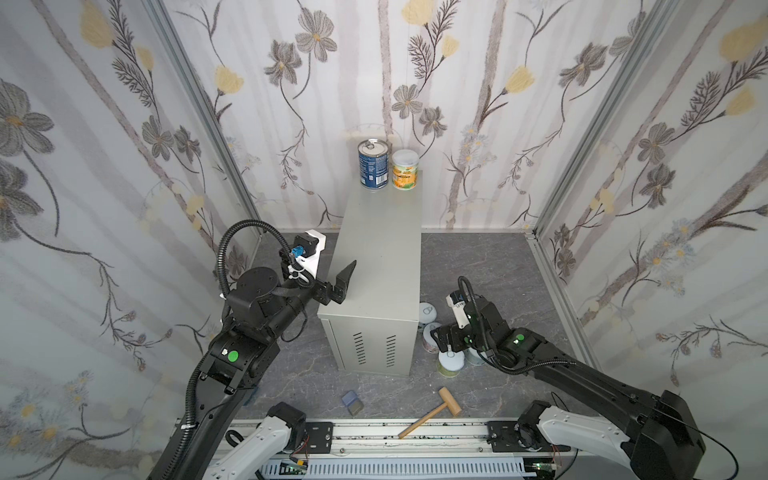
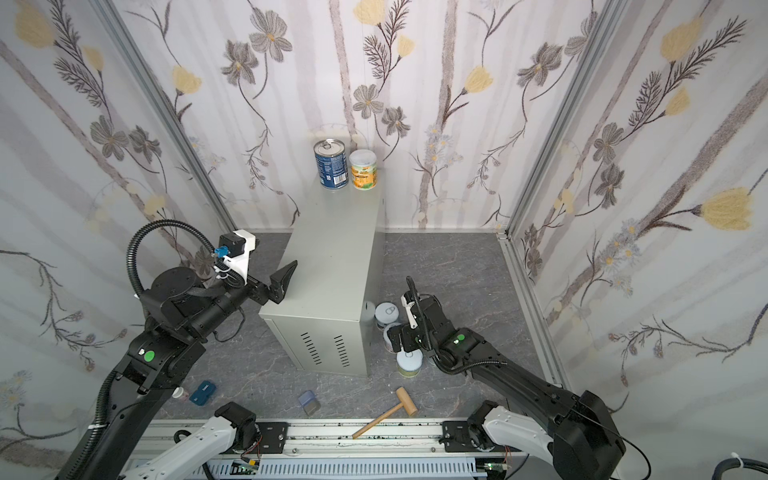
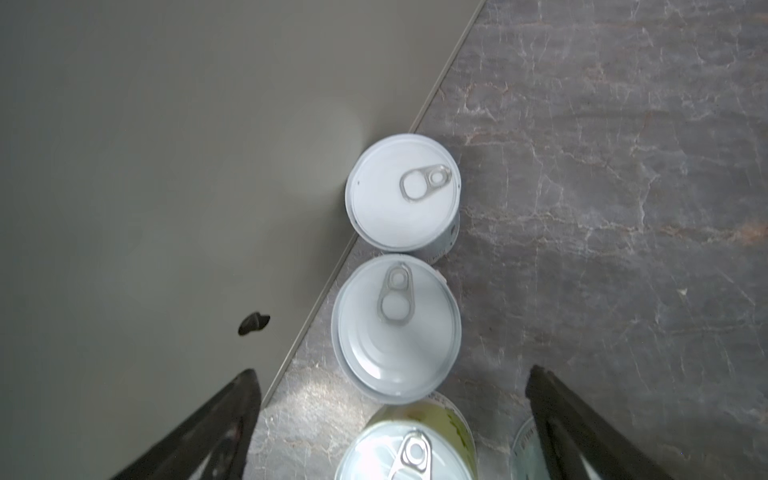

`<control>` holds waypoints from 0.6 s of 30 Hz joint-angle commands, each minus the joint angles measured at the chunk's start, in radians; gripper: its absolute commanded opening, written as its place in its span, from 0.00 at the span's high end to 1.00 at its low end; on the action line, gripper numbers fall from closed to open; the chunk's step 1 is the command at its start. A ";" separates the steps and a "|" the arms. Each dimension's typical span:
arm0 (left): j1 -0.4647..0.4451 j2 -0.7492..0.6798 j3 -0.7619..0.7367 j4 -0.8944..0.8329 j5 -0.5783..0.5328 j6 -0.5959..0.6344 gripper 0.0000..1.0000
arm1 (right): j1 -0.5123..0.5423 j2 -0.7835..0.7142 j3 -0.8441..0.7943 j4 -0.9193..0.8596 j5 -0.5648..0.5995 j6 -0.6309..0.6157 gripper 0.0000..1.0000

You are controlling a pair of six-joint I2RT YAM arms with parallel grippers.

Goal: Place and organize the canned foods onto the counter
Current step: 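Lower the right gripper over the green-label can on the floor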

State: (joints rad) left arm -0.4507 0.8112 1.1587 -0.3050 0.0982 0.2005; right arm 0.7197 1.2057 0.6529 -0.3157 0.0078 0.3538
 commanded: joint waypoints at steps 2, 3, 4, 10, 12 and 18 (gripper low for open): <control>0.003 0.001 -0.006 0.019 0.005 -0.013 0.00 | 0.047 -0.103 -0.057 -0.057 -0.051 0.081 0.00; 0.004 0.001 -0.006 0.020 0.008 -0.015 0.00 | 0.064 -0.118 -0.062 -0.052 -0.079 0.109 0.00; 0.005 0.000 -0.006 0.020 0.011 -0.017 0.00 | 0.076 -0.125 -0.064 -0.060 -0.087 0.141 0.00; 0.009 -0.012 -0.014 0.028 0.011 -0.019 0.00 | 0.166 -0.132 -0.097 -0.126 0.020 0.253 0.00; 0.010 -0.011 -0.013 0.031 0.012 -0.020 0.00 | 0.175 -0.132 -0.114 -0.120 0.041 0.277 0.00; 0.011 -0.017 -0.018 0.034 0.015 -0.021 0.00 | 0.185 -0.108 -0.150 -0.077 0.099 0.325 0.00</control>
State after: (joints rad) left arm -0.4412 0.7990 1.1439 -0.3035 0.1062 0.1825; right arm 0.9031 1.0817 0.5133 -0.4049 0.0547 0.6224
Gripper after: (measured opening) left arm 0.997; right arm 0.995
